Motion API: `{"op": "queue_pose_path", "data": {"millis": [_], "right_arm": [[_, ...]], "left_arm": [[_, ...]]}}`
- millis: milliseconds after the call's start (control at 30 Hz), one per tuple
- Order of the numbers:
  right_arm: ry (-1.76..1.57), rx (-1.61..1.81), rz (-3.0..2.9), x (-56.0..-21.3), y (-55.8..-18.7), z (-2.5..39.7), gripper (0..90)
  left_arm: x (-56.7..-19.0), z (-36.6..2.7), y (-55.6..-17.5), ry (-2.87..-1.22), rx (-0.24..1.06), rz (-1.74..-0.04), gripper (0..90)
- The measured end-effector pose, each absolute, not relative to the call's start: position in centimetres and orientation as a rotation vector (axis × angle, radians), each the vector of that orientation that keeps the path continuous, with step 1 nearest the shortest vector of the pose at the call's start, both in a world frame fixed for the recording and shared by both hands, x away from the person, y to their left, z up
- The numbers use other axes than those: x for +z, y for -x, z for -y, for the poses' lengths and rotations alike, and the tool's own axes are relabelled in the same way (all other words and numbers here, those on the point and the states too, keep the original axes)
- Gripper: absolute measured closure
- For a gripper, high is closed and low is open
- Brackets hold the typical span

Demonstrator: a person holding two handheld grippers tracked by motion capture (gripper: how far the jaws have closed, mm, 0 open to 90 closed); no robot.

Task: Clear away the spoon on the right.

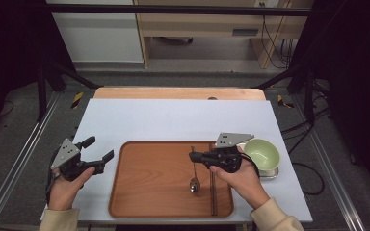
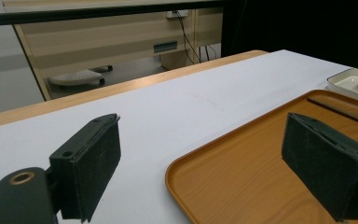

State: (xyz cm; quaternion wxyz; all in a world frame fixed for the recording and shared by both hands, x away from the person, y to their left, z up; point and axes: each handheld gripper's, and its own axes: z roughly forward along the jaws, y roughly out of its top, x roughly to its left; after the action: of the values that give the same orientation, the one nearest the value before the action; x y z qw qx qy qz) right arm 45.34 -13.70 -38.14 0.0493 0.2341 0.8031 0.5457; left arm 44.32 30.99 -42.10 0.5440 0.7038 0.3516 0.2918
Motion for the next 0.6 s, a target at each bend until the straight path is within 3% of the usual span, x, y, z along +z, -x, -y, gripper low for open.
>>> {"op": "queue_pose_path", "data": {"millis": [300, 600], "right_arm": [[-0.700, 1.635, -2.558, -39.5, -44.8, 13.5, 88.6], [-0.780, 1.533, -2.587, -40.4, -45.5, 13.4, 78.5]], "left_arm": [[-42.0, -31.3, -44.3, -1.666, 0.696, -0.839, 11.3], [-42.1, -31.3, -44.4, -1.667, 0.695, -0.842, 11.3]]}}
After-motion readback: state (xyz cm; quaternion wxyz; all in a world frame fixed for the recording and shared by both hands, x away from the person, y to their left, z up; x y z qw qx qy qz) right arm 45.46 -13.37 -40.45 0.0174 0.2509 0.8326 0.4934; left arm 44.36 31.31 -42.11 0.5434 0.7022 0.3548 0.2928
